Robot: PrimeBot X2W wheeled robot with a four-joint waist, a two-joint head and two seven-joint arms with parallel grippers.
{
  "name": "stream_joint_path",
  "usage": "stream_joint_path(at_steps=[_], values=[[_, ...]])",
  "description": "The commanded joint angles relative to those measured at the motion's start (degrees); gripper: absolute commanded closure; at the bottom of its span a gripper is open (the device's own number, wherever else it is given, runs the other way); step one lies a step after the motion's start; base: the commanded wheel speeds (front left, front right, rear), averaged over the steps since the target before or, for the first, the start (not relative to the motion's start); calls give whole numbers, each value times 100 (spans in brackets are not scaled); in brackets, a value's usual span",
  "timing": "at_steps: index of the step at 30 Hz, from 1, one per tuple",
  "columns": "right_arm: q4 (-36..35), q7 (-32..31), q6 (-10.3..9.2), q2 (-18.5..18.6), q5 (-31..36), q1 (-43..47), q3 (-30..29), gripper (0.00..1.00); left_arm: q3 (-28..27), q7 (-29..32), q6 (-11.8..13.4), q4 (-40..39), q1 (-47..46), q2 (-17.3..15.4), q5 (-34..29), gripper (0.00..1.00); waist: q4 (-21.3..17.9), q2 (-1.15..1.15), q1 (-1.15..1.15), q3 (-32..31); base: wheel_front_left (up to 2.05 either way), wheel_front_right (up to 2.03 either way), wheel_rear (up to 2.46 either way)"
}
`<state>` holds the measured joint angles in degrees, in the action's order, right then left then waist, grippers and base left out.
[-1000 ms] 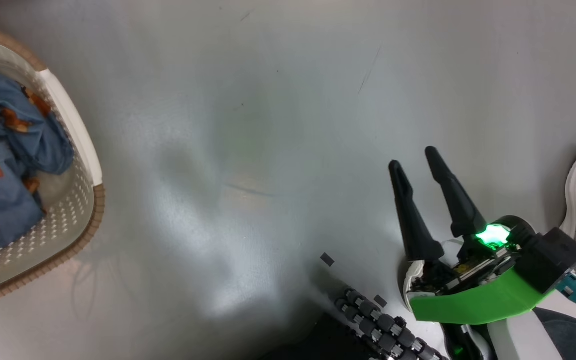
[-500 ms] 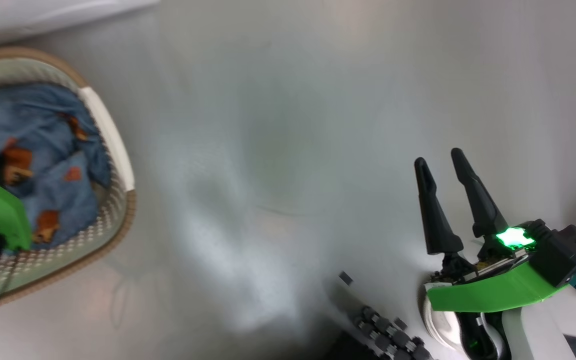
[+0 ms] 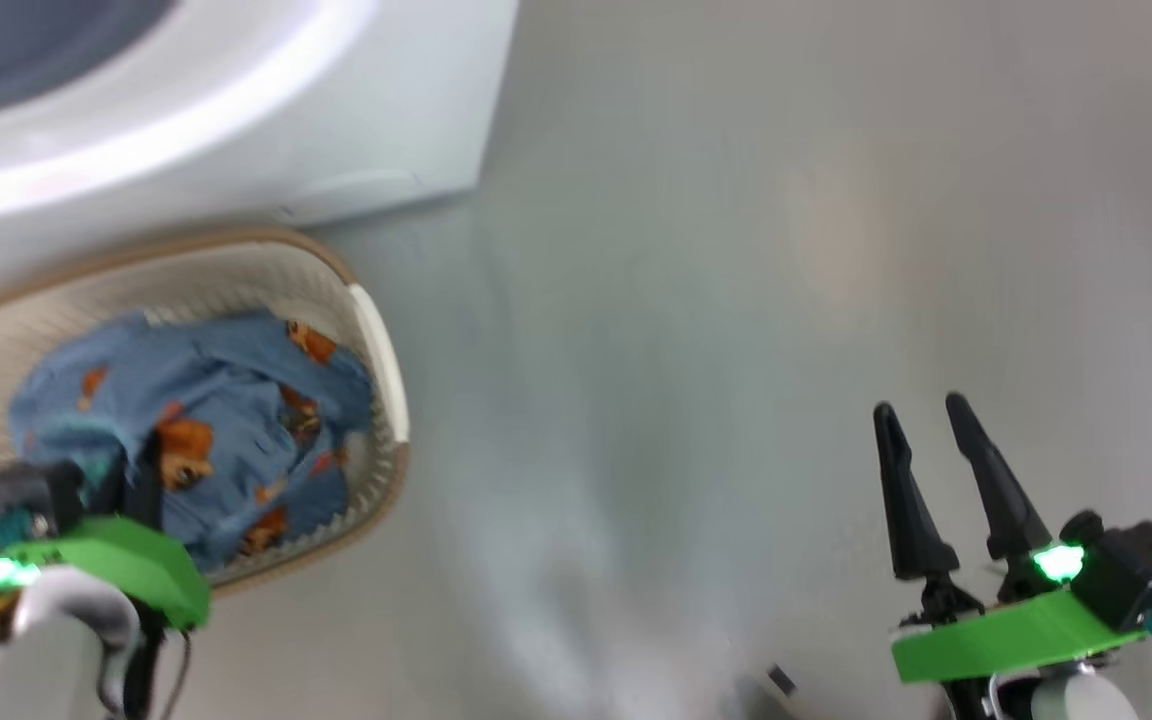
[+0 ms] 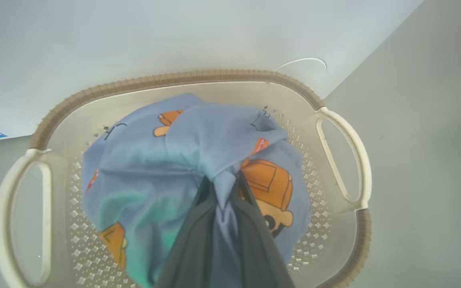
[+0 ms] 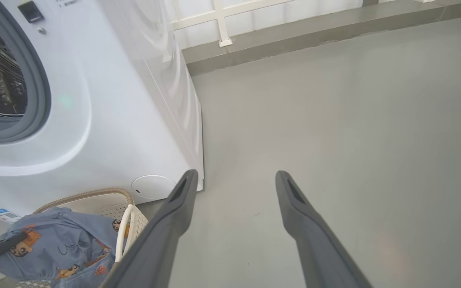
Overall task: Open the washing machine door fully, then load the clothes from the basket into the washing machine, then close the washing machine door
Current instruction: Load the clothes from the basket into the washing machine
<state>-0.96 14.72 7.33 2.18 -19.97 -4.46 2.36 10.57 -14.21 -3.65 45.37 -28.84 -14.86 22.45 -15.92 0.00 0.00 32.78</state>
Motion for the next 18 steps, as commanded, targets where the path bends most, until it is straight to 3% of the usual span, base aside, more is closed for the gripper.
stream_joint_path(at_steps=[1, 11, 18], values=[[-70, 28, 16, 70, 115, 238, 54, 0, -288, -75, 116, -405, 403, -81, 29, 100, 635, 0, 0, -1088, 0, 0, 0], [32, 28, 16, 70, 291, 804, -128, 0, -775, -78, 418, -2116, 2017, 475, -106, 100, 845, 0, 0, -2119, 0, 0, 0], [29, 28, 16, 70, 496, 1175, -191, 0, -975, -78, 430, -3173, 2944, 907, -411, 100, 1022, 0, 0, -2730, 0, 0, 0]])
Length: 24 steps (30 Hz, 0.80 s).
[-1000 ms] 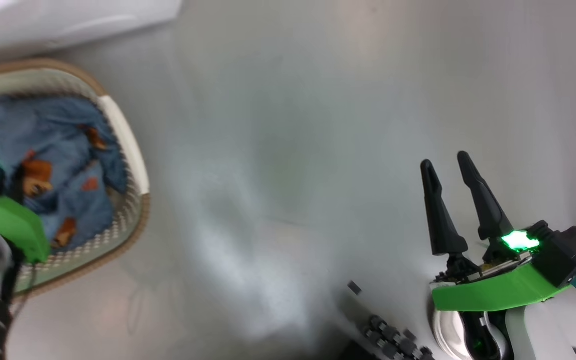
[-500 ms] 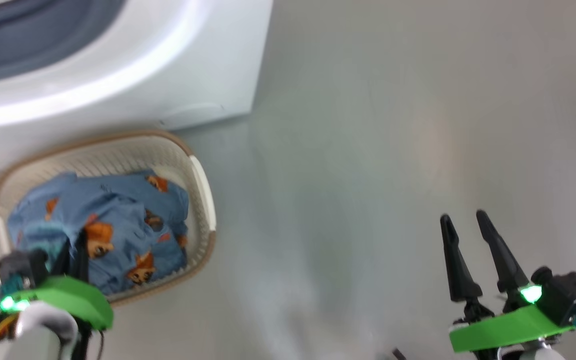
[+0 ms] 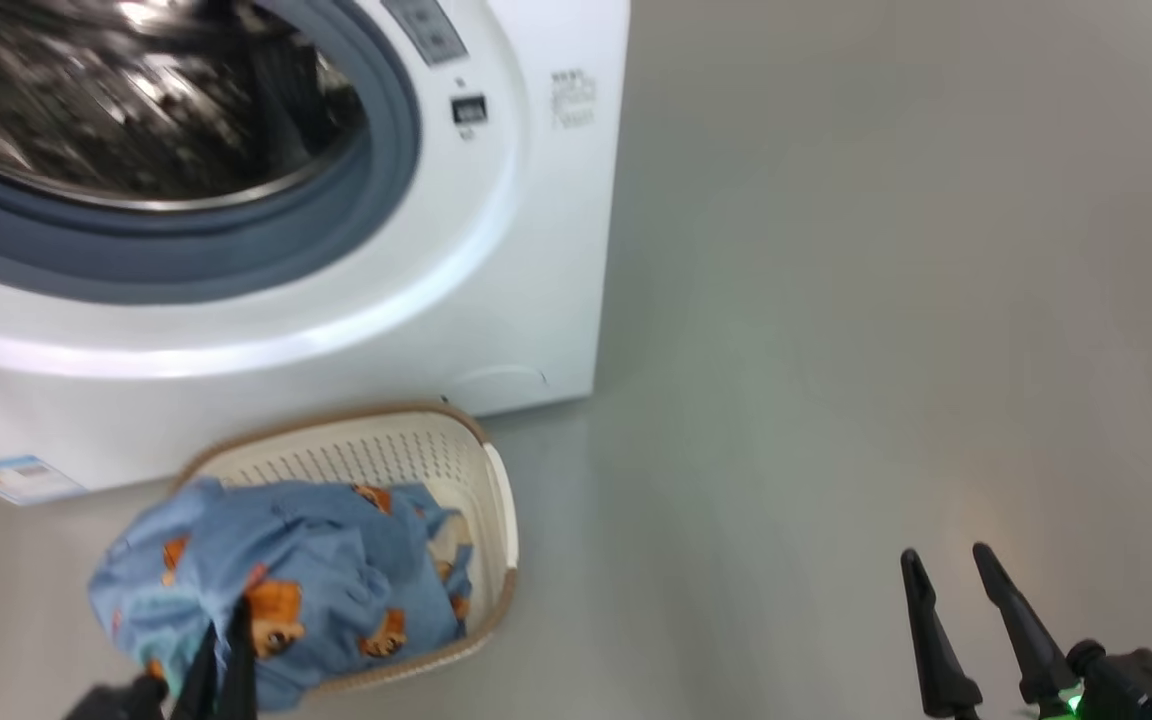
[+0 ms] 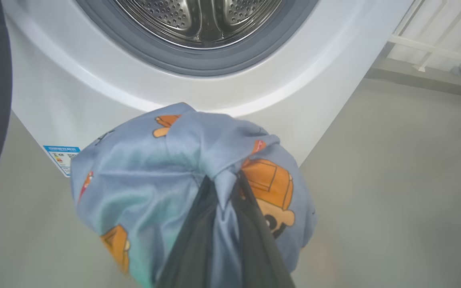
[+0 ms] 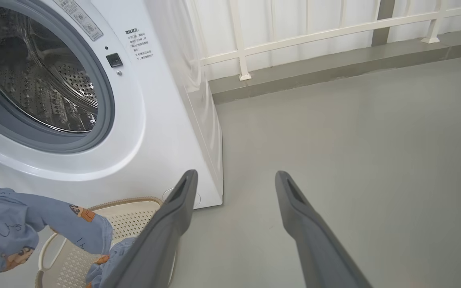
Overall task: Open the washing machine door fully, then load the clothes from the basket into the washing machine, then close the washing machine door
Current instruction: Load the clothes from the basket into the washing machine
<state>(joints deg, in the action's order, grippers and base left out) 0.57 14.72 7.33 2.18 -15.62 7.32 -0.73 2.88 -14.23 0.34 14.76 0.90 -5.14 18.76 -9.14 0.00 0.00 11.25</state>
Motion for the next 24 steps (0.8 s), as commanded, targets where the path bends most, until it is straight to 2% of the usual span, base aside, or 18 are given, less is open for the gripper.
stream_joint_path(at_steps=[1, 11, 24], values=[[-129, 28, 16, 70, 105, 44, 108, 0, -219, -76, 26, -213, 87, -16, -76, 100, 372, 0, 0, -663, 0, 0, 0], [-193, 28, 16, 70, 475, 489, -88, 0, -247, -76, -47, -1147, 932, 210, -391, 100, 762, 0, 0, -1256, 0, 0, 0], [-168, 28, 16, 70, 671, 607, -159, 0, -96, -76, 54, -1432, 1311, 225, -402, 100, 994, 0, 0, -1564, 0, 0, 0]])
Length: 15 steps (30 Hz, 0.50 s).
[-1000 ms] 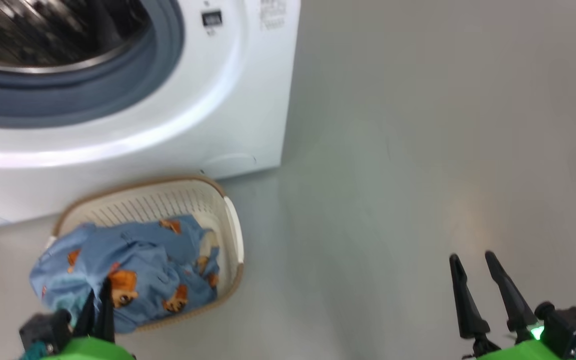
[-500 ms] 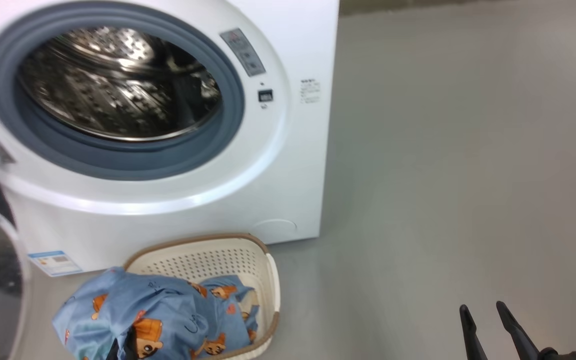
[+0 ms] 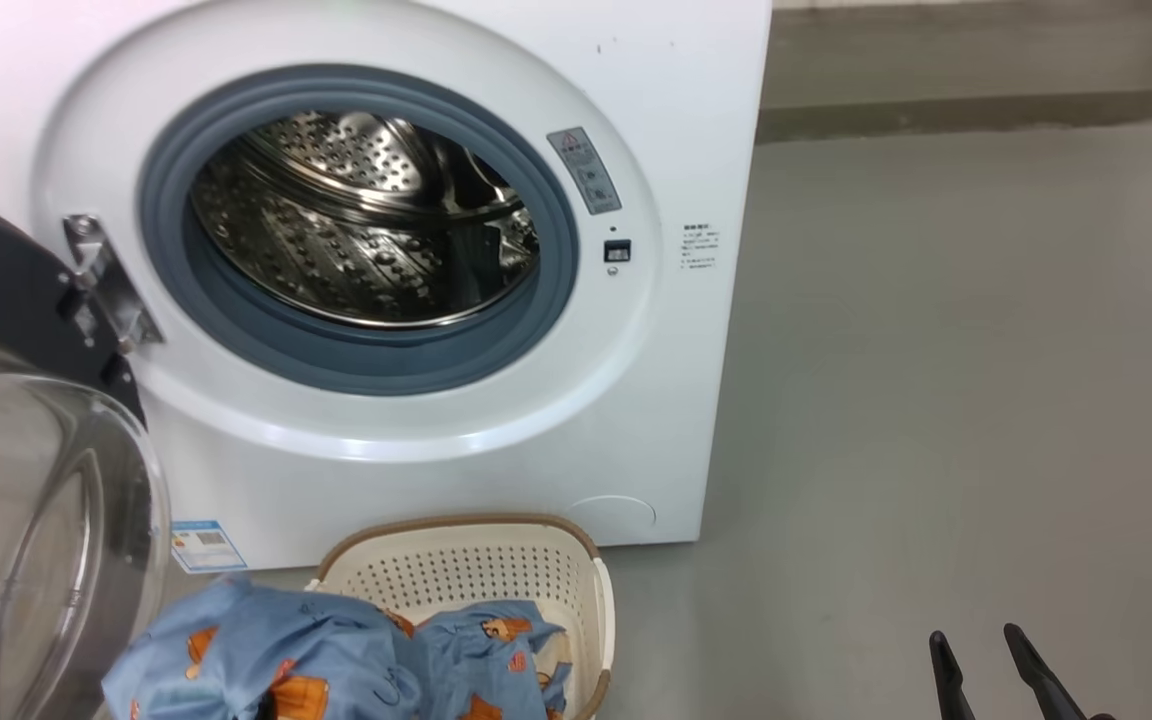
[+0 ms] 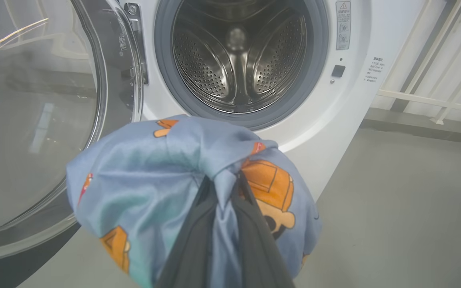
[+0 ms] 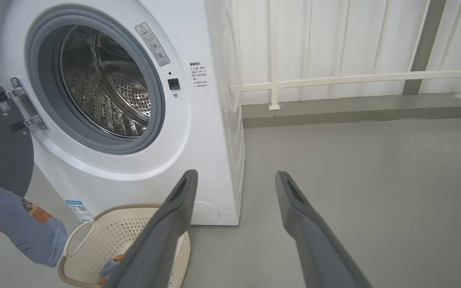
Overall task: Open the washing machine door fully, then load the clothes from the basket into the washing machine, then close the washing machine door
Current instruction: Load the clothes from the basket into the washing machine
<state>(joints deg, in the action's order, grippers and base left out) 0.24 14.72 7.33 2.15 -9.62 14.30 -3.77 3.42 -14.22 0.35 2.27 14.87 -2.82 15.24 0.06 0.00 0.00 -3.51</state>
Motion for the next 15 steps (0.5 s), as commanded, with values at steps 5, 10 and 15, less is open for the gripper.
stream_joint_path(at_steps=[5, 10, 15], values=[[-115, 28, 16, 73, 88, -81, 157, 0, -116, -77, 112, -224, -41, -7, -37, 100, 88, 0, 0, -136, 0, 0, 0], [-120, 28, 16, 73, 99, -81, 180, 0, -81, -77, 141, -283, -7, -7, -27, 100, 82, 0, 0, -138, 0, 0, 0], [-129, 28, 16, 73, 90, -98, 208, 0, -97, -77, 153, -289, -4, -6, -10, 100, 64, 0, 0, -98, 0, 0, 0]])
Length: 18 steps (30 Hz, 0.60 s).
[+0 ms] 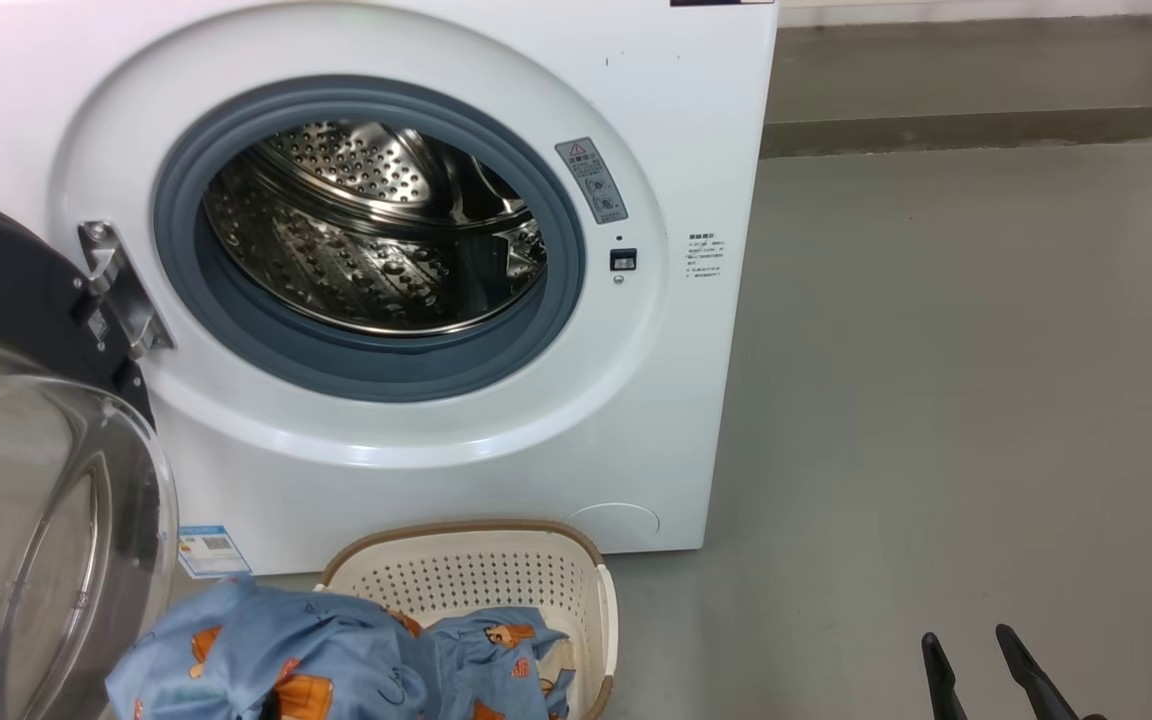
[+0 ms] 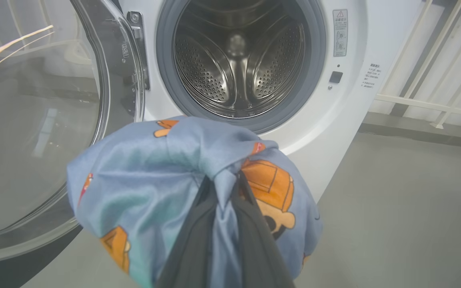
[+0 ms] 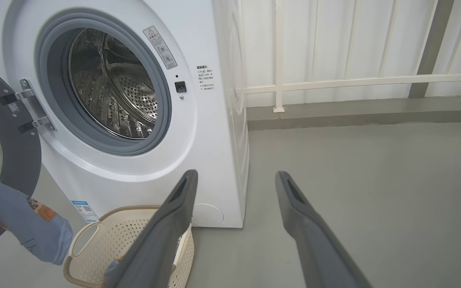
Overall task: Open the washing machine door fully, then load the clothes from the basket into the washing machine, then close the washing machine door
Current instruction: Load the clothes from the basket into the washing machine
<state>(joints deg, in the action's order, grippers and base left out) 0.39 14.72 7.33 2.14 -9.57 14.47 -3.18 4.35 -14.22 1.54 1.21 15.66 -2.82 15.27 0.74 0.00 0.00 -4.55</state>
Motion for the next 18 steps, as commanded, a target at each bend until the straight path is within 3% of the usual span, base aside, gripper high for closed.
stream_joint_path(at_steps=[1, 18], values=[[-145, 28, 16, 74, 79, -116, 152, 0, -198, -78, 33, -182, -82, -6, -9, 100, -7, 0, 0, 15, 0, 0, 0], [-133, 28, 16, 74, -17, -182, 270, 0, -166, -78, -64, -124, -270, -6, 9, 100, -138, 0, 0, 231, 0, 0, 0]])
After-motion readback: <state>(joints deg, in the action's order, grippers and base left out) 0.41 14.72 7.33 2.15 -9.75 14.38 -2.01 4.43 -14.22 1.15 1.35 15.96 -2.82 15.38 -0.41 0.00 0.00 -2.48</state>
